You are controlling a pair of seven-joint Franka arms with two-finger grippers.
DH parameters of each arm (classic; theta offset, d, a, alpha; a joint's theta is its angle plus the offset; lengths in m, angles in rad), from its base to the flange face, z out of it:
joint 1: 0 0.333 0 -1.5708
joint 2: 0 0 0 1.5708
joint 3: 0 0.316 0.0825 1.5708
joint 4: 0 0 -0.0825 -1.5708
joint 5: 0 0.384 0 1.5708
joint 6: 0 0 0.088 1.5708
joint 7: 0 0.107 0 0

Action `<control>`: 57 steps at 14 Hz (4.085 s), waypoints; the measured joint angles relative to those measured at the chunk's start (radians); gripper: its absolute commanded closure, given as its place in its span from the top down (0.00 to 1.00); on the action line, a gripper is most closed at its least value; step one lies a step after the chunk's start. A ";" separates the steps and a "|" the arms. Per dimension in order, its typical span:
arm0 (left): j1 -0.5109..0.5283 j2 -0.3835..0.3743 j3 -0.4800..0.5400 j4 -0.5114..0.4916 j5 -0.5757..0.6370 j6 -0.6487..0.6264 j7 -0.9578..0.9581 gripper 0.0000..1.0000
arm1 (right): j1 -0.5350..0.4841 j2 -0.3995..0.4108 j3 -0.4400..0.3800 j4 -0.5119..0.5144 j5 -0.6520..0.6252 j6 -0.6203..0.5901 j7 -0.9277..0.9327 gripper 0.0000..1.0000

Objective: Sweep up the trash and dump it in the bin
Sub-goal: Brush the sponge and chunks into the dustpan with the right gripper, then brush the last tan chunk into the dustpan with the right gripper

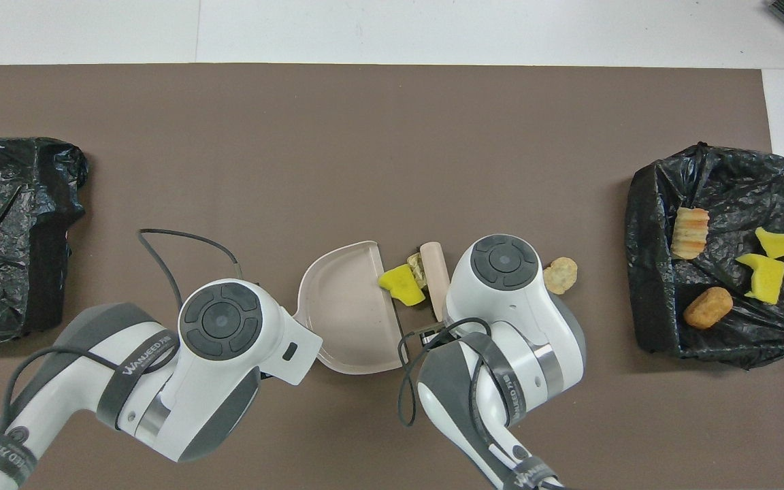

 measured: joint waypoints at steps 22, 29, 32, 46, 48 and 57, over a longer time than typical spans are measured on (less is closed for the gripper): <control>-0.022 -0.003 0.000 -0.050 0.000 0.056 -0.092 0.00 | -0.321 -0.136 -0.023 0.031 -0.364 -0.254 0.147 0.00; -0.022 -0.004 -0.001 -0.054 0.000 0.061 -0.094 0.00 | -0.501 -0.134 -0.020 -0.079 -0.371 -0.127 0.002 0.00; -0.022 -0.004 -0.001 -0.054 0.000 0.061 -0.094 0.00 | -0.462 -0.123 -0.009 -0.130 -0.339 -0.090 0.005 0.00; -0.022 -0.004 -0.001 -0.054 0.000 0.061 -0.093 0.00 | -0.059 -0.032 0.008 -0.059 0.024 -0.047 0.097 0.00; -0.022 -0.004 -0.001 -0.054 0.000 0.061 -0.092 0.00 | -0.051 -0.030 0.010 -0.059 0.147 -0.047 0.014 0.00; -0.016 -0.004 0.007 -0.054 0.000 0.069 -0.034 0.00 | -0.117 -0.030 -0.007 -0.045 0.166 -0.081 -0.108 0.00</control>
